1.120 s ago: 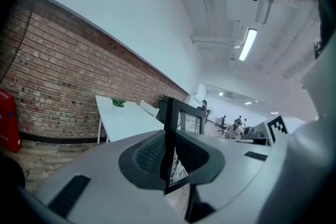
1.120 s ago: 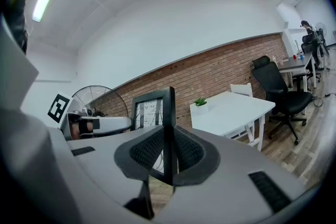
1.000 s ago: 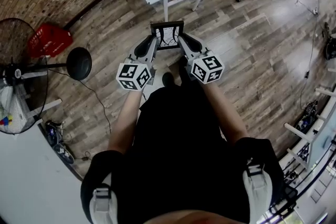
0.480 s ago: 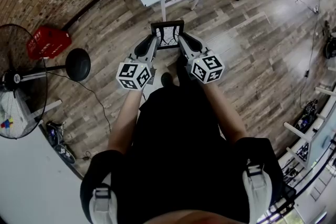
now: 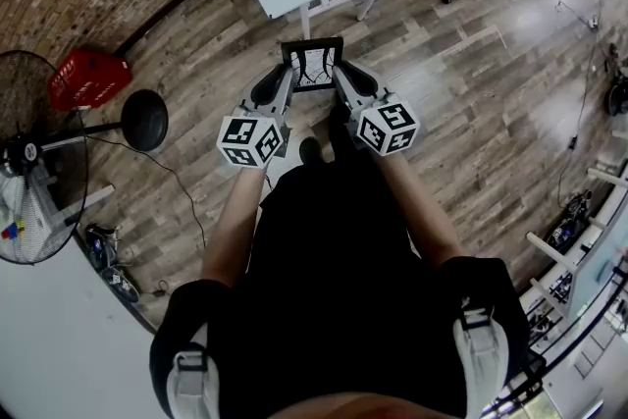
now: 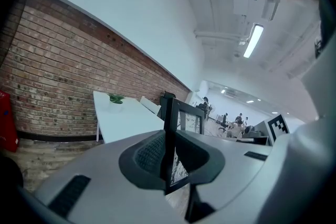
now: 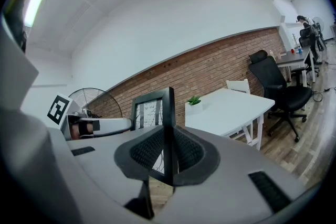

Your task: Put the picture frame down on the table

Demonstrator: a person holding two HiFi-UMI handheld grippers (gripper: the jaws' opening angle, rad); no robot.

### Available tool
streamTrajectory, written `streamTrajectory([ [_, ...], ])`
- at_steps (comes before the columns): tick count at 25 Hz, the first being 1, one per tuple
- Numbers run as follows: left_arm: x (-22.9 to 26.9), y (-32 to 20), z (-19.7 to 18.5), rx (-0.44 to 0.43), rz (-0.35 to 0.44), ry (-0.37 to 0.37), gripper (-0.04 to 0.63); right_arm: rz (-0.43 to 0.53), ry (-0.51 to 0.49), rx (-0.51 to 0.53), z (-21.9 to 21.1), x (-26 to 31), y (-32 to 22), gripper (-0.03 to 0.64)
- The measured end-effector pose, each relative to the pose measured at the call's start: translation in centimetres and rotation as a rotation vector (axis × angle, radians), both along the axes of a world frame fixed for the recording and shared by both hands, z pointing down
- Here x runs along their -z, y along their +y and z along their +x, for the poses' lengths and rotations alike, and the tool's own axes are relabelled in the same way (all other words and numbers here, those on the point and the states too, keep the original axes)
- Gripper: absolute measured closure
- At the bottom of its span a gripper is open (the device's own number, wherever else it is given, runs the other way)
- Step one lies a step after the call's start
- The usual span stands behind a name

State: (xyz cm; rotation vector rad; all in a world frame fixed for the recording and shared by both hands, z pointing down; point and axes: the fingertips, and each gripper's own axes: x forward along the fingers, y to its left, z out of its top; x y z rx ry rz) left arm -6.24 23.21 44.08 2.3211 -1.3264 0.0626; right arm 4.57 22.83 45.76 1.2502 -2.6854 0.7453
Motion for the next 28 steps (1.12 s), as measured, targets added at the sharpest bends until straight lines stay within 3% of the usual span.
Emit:
streamTrajectory([
  [28, -1.5, -10.5, 0.4, 0.077, -0.071, -0.005, 0.523, -0.085, 0.003, 0.067, 0.2, -1.8, -11.3, 0.563],
])
